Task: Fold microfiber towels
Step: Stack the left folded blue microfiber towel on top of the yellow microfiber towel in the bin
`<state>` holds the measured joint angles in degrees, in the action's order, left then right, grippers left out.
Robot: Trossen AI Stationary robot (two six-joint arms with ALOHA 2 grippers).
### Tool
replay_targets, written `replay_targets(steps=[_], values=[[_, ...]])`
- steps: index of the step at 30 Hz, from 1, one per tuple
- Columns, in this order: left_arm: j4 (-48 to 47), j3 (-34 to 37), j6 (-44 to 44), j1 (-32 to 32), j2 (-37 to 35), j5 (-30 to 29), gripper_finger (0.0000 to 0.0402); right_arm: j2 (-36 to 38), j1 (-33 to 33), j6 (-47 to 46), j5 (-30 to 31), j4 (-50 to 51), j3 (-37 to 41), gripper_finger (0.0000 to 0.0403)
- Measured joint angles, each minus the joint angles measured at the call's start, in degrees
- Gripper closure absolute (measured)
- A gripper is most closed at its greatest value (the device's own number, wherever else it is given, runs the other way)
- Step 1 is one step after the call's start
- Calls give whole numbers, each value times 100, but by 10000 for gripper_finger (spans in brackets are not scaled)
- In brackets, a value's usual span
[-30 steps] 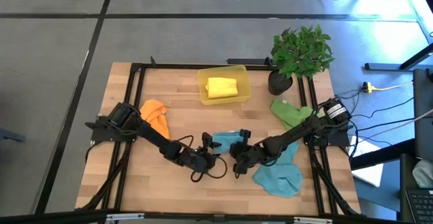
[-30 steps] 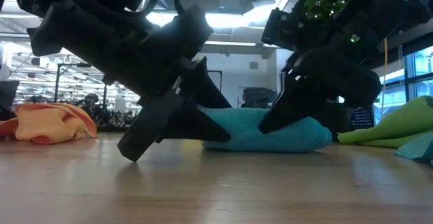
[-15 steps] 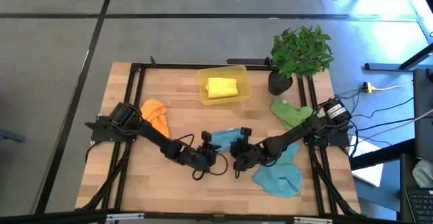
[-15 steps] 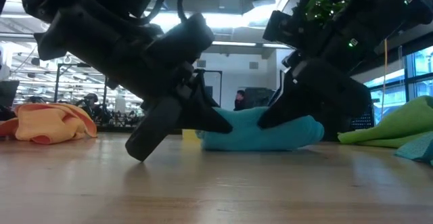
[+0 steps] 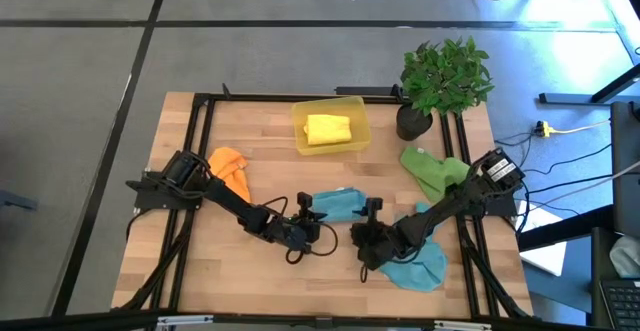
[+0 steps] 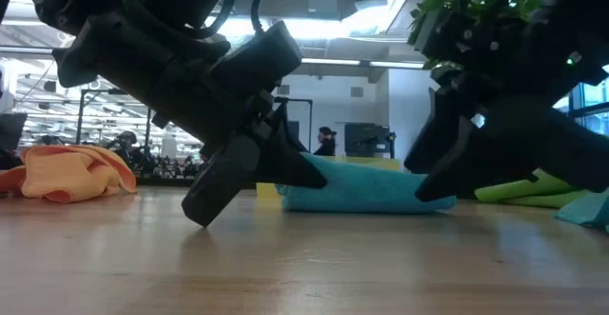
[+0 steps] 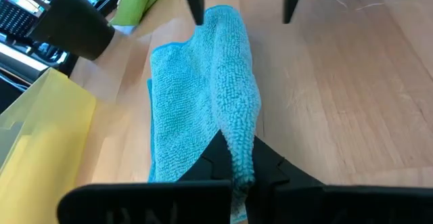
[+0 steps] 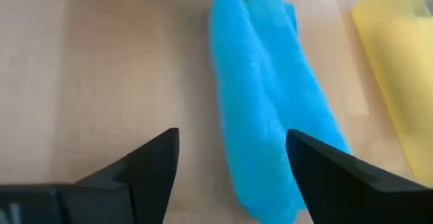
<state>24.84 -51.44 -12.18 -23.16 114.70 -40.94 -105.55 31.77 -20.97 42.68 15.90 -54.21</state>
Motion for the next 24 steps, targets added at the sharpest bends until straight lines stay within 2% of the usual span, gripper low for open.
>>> replay_targets(steps=[10, 15, 19, 24], values=[[134, -6, -13, -11, 10, 85, 401, -257, -80, -2, 236, -160, 196, 124], [115, -76, -2, -13, 10, 153, 401, -412, -108, 103, 804, -161, 200, 130], [84, -79, -22, -53, 10, 150, 401, -409, -122, 465, 933, -111, 194, 164], [-295, -81, 100, -68, -113, 148, 401, -400, -118, 599, 805, -15, 188, 234]])
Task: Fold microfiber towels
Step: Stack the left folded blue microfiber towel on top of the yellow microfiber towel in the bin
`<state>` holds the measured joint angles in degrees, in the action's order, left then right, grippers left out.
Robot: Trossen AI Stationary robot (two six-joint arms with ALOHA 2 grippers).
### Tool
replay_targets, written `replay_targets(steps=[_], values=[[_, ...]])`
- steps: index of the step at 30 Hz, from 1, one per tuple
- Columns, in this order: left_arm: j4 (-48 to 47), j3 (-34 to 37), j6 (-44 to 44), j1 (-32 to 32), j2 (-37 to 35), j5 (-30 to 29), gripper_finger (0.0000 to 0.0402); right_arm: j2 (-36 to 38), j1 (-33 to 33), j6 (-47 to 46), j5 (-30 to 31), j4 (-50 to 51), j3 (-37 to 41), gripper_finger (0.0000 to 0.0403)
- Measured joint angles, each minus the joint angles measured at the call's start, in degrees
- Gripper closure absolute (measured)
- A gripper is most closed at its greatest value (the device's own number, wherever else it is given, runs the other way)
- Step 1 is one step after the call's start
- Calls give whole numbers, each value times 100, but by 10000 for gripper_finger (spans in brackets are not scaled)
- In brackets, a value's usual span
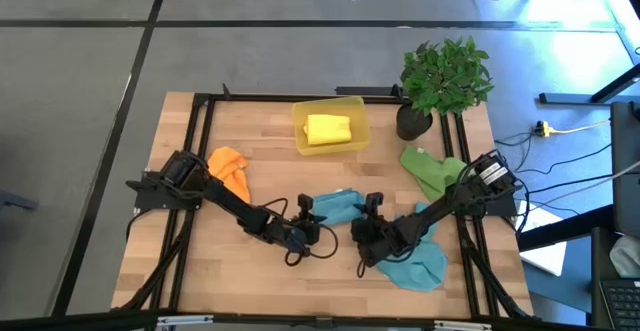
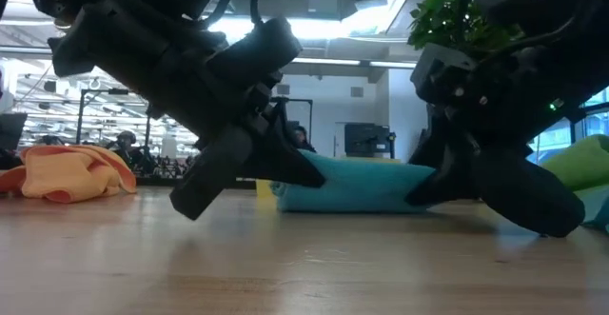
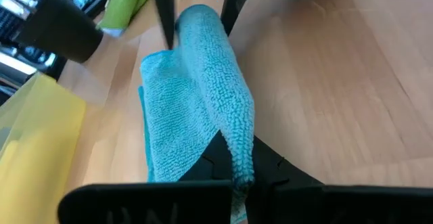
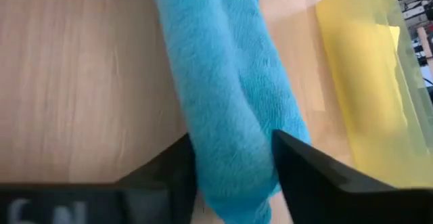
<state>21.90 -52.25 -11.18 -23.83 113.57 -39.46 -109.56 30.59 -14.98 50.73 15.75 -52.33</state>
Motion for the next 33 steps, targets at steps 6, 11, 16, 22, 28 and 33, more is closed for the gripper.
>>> replay_targets(steps=[6, 11, 16, 22, 28, 33], values=[[-174, -20, -110, 2, -218, -72, 401, 2, -9, 340, -445, 115, -165, 344], [-555, -24, -253, 55, -664, -246, 401, 171, 5, 522, -456, 770, -562, 385], [-1113, -25, -593, 203, -1361, -435, 401, 532, -262, 522, -172, 1772, -958, 386], [-1524, -27, -978, 798, -2196, -334, 401, 1281, -930, 1063, 45, 1959, -1025, 386], [-1515, -26, -1864, 1894, -2704, 107, 401, 2016, -2142, 2344, -343, 1360, -1019, 386], [-1472, -24, -2113, 2770, -3145, 549, 401, 2350, -3326, 3210, -1553, 547, -1019, 386]])
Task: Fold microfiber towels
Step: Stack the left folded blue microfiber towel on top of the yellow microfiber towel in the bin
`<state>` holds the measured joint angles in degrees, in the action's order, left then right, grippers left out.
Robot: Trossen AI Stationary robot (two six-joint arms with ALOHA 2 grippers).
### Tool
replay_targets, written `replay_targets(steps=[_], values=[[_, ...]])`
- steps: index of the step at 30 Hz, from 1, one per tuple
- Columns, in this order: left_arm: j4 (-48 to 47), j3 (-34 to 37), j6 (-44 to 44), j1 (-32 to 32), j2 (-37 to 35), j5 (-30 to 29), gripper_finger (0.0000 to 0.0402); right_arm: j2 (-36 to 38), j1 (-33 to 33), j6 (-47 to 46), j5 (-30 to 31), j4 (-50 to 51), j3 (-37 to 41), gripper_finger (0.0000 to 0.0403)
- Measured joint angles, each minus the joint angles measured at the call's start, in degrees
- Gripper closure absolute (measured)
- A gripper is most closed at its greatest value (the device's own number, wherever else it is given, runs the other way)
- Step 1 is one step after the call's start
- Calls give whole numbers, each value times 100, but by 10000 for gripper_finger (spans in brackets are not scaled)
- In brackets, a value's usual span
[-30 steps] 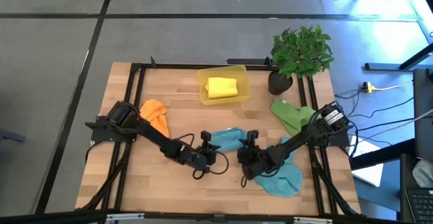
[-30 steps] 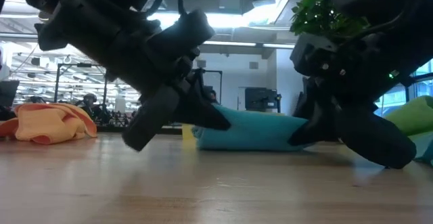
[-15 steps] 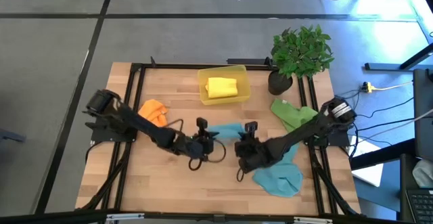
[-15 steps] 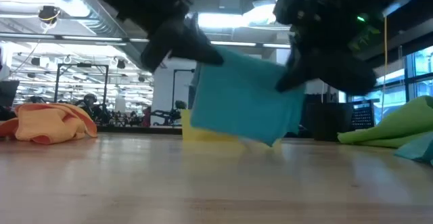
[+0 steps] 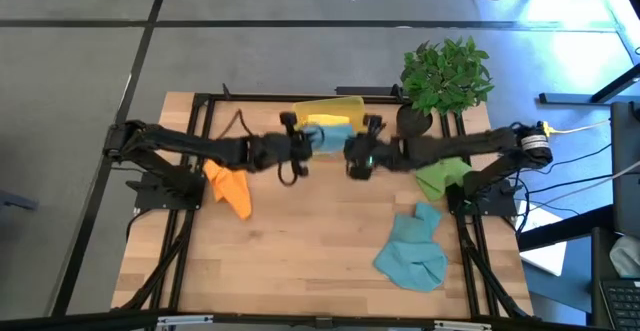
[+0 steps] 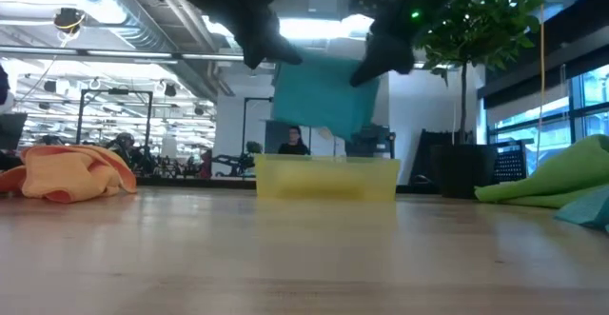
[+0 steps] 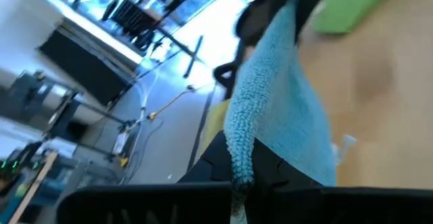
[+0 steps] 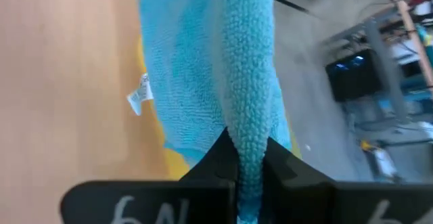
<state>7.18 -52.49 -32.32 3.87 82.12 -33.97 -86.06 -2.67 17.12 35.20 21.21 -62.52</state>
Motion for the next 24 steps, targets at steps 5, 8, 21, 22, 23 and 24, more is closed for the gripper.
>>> replay_targets(steps=[5, 8, 21, 22, 23, 24], values=[[-20, 0, -198, 898, -126, 806, 401, -54, -1046, 478, -1174, -741, -2, 386], [-2, -2, -328, 1375, -83, 1310, 401, -157, -1505, 587, -1647, -1076, -2, 386], [848, -7, -535, 2960, 705, 3324, 401, -933, -2605, 1612, -2187, -2169, -5, 386], [913, -7, -533, 3047, 808, 3361, 401, -1026, -2667, 1652, -2202, -2284, -15, 386], [1037, -7, -543, 3116, 913, 3377, 401, -1123, -2730, 1706, -2229, -2344, -29, 386], [1187, -7, -603, 3170, 1034, 3380, 401, -1219, -2776, 1777, -2249, -2356, -54, 386]])
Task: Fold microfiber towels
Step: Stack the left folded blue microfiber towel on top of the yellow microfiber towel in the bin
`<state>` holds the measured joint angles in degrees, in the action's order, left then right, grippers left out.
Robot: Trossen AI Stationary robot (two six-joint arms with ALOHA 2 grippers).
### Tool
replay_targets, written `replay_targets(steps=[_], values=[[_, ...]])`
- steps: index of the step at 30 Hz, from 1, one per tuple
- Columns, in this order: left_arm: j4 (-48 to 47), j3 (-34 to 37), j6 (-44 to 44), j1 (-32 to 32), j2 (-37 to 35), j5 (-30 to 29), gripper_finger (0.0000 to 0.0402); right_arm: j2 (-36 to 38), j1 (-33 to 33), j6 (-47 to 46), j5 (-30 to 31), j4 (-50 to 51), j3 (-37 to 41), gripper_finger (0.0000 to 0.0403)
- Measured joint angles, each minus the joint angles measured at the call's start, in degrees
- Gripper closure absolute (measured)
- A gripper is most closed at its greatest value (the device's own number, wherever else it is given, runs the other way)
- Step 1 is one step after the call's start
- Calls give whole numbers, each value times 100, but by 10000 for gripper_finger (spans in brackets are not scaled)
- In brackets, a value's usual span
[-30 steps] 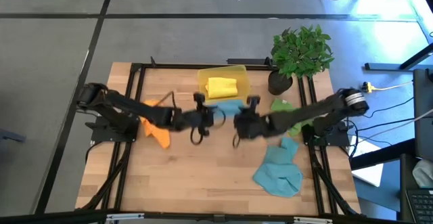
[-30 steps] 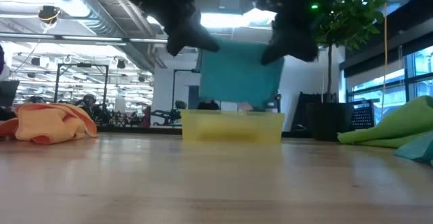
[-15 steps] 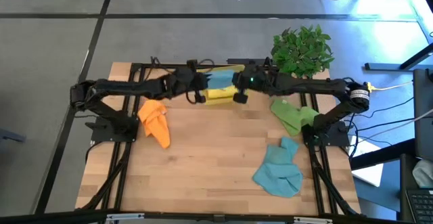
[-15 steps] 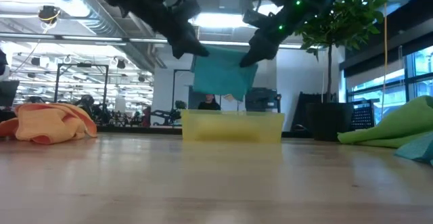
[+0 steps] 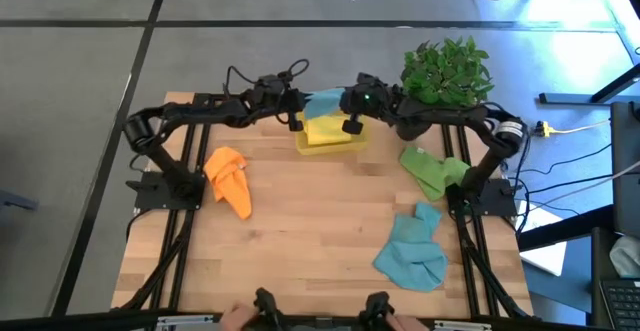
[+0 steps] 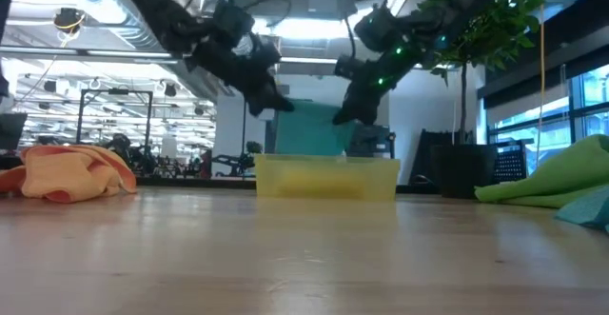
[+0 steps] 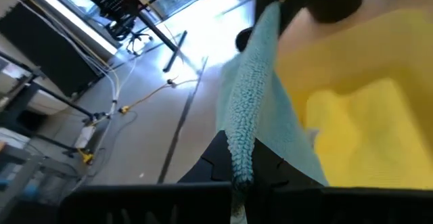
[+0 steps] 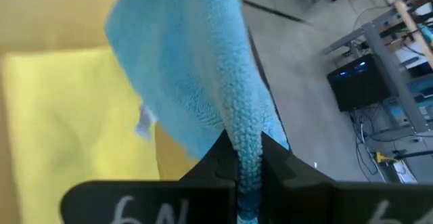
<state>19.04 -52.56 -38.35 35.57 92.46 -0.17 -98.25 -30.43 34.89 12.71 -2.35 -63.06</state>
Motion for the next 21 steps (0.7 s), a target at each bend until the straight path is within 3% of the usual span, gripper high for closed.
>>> replay_targets(steps=[7, 12, 21], values=[[830, 9, -722, 178, 522, -29, 401, -372, -227, 191, 49, -19, -193, 386], [994, 9, -856, 189, 541, -24, 401, -332, -188, 596, 593, -90, -195, 386], [568, -2, -720, 44, 653, 13, 401, -320, 9, 303, 455, 323, -122, 386]])
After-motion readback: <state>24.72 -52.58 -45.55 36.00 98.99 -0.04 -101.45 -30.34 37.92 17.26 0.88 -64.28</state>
